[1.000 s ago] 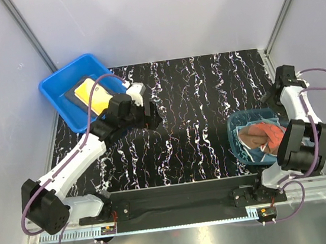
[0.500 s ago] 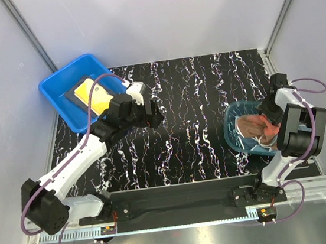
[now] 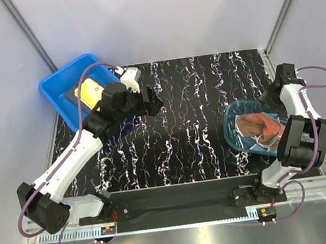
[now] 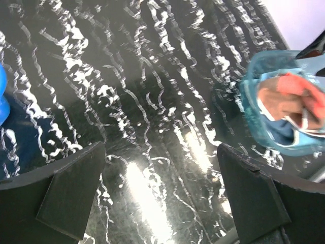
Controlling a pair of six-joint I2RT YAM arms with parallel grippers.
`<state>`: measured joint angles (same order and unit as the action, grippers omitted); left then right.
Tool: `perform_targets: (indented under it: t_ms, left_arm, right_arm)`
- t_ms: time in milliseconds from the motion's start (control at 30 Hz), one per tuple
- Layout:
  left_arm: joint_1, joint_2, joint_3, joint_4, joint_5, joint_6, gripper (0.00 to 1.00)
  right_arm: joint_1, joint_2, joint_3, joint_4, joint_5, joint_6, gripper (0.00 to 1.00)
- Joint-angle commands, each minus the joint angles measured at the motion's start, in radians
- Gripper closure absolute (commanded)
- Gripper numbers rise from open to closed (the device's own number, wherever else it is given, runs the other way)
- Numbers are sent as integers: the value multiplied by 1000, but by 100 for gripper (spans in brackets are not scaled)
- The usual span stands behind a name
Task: Fold and stack the towels
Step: Grab crumpled towel
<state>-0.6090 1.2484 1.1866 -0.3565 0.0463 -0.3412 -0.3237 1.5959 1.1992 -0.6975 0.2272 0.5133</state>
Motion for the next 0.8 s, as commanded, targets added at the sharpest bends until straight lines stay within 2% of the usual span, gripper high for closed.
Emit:
perform_targets:
  t_ms: [0, 100, 333, 400, 433, 467, 500, 567, 700, 767]
  left_arm:
    - [17, 16, 71, -7, 140, 30, 1]
    - [18, 0, 50, -7, 171, 31, 1]
    - [17, -63, -13, -21, 119, 28, 2]
    - [18, -58, 7, -65, 113, 37, 5]
    - [17, -63, 10, -76, 118, 48, 7]
    - [18, -67, 8, -78, 109, 47, 8]
    - [17, -73, 8, -79, 104, 45, 8]
    - [17, -86, 10, -87, 87, 47, 8]
    - [17, -84, 10, -85, 79, 51, 7]
    - [17, -83, -1, -70, 86, 45, 7]
  right_arm:
    - [-5, -77, 4, -94, 50, 59, 19]
    - [-5, -117, -45, -96, 46, 82, 19]
    - [-8, -131, -216, -19, 60, 87, 19]
    - [-11, -119, -216, -13, 66, 76, 32]
    - [-11, -125, -208, -13, 90, 61, 42]
    - [-11, -135, -176, -35, 110, 53, 62]
    - [-11, -148, -153, -54, 132, 44, 68]
    - [-11, -195, -90, -95, 188, 8, 73]
    - [-11, -257, 112, -203, 193, -36, 85]
    - [-11, -287, 155, -214, 146, -55, 97]
